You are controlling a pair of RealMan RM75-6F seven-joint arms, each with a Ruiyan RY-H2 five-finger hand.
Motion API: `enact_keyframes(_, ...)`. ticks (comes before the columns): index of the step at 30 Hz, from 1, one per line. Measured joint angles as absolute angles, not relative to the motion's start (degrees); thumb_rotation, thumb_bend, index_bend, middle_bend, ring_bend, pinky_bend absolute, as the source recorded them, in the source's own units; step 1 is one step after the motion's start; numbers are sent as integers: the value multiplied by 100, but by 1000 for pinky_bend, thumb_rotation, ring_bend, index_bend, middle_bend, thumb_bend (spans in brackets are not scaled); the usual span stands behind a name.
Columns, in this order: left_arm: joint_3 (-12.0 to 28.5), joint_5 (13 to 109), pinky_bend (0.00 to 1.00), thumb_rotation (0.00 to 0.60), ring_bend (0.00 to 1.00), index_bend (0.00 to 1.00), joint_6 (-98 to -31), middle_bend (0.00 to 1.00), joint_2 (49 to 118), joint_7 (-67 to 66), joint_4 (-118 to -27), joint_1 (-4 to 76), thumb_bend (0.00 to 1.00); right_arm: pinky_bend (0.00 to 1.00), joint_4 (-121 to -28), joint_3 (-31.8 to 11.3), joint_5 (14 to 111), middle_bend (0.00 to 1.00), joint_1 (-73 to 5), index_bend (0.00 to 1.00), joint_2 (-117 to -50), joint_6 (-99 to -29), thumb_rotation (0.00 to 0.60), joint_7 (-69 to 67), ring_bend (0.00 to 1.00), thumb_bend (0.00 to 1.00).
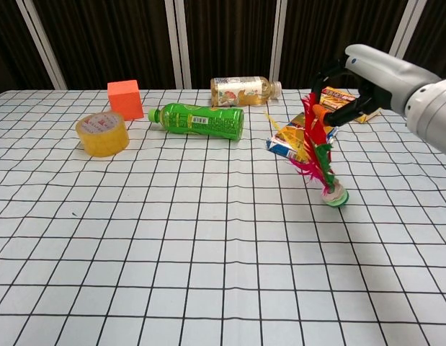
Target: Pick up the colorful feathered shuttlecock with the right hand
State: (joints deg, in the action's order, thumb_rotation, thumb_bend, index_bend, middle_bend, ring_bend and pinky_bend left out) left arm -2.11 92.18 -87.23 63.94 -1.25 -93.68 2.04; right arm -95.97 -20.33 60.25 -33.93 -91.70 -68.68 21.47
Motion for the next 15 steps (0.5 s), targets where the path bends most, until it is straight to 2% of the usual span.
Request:
enact_keyframes(6, -216, 9230, 0, 600, 0, 0, -8732, 0, 6411, -160, -9366, 200, 0, 0, -9576, -2014, 5933, 250, -3324, 676, -8966, -6903, 600, 2163, 0, 562)
enact_keyframes(9, -222, 9239, 0, 600, 0, 0, -8738, 0, 6419, -169, -9362, 195, 0, 0, -9565, -2011, 5880, 250, -3294, 636, -8876, -6919, 600, 2157, 0, 562)
enact_keyframes(12, -222, 9251, 0, 600, 0, 0, -8751, 0, 6426, -179, -9358, 192, 0, 0, -9560, -1998, 5825, 250, -3261, 576, -8790, -6947, 600, 2183, 0, 563)
enact_keyframes(15, -223, 9265, 0, 600, 0, 0, -8767, 0, 6436, -184, -9346, 189, 0, 0, -9565, -1984, 5808, 234, -3219, 432, -8744, -7057, 600, 2231, 0, 563)
